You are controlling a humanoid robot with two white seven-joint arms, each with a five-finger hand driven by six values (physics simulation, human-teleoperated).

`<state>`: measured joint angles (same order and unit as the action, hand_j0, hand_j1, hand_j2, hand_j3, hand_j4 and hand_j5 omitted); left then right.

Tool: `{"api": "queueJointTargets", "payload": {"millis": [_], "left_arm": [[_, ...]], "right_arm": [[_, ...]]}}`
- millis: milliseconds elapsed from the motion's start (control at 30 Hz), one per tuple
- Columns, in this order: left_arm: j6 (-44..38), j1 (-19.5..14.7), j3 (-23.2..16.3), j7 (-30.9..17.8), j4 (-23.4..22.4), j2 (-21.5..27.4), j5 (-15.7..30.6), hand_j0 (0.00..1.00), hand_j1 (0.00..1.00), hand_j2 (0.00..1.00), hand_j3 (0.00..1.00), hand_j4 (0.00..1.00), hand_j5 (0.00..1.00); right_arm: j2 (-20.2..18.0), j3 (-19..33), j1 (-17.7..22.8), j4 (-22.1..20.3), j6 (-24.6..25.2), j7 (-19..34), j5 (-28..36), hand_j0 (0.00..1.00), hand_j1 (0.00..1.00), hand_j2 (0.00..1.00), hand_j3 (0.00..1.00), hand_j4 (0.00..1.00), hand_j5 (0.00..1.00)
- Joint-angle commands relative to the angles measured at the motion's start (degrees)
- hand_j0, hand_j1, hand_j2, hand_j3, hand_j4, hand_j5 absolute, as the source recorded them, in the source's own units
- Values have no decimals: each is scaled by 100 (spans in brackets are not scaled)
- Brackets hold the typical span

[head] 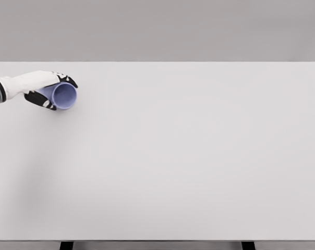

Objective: Flip the cup with left arm and place it on the table

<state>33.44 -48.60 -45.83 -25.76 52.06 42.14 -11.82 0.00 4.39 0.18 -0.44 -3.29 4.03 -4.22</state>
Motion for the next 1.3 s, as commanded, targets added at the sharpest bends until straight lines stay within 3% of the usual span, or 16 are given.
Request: {"api": "queueJointTargets", "payload": {"millis": [0,67,233,333,533,833,1267], "left_arm": [[22,0,4,-552,6,31,979,59,59,59,59,59,59],[14,0,4,-924,6,40,1541,59,59,59,59,59,59],[-232,9,4,-924,15,48,3491,59,59,59,59,59,59],[-1136,-9,-5,-924,102,-13,4608,59,59,59,59,59,59],[-3106,-26,-5,-924,305,-452,5655,60,60,60,60,60,60],[-4117,26,13,-924,234,-892,6314,61,61,61,61,61,61],[-3538,369,31,-924,314,-1173,6244,68,68,68,68,68,68]], "right_arm": [[0,0,0,0,4,1,0,100,100,100,100,100,100],[0,0,0,0,-5,1,0,100,100,100,100,100,100],[0,0,0,0,-5,1,0,100,100,100,100,100,100],[0,0,9,0,-5,1,0,100,100,100,100,100,100],[0,0,0,0,4,1,0,100,100,100,100,100,100],[0,0,0,0,4,1,0,100,100,100,100,100,100],[0,0,0,0,-5,1,0,100,100,100,100,100,100]]}}
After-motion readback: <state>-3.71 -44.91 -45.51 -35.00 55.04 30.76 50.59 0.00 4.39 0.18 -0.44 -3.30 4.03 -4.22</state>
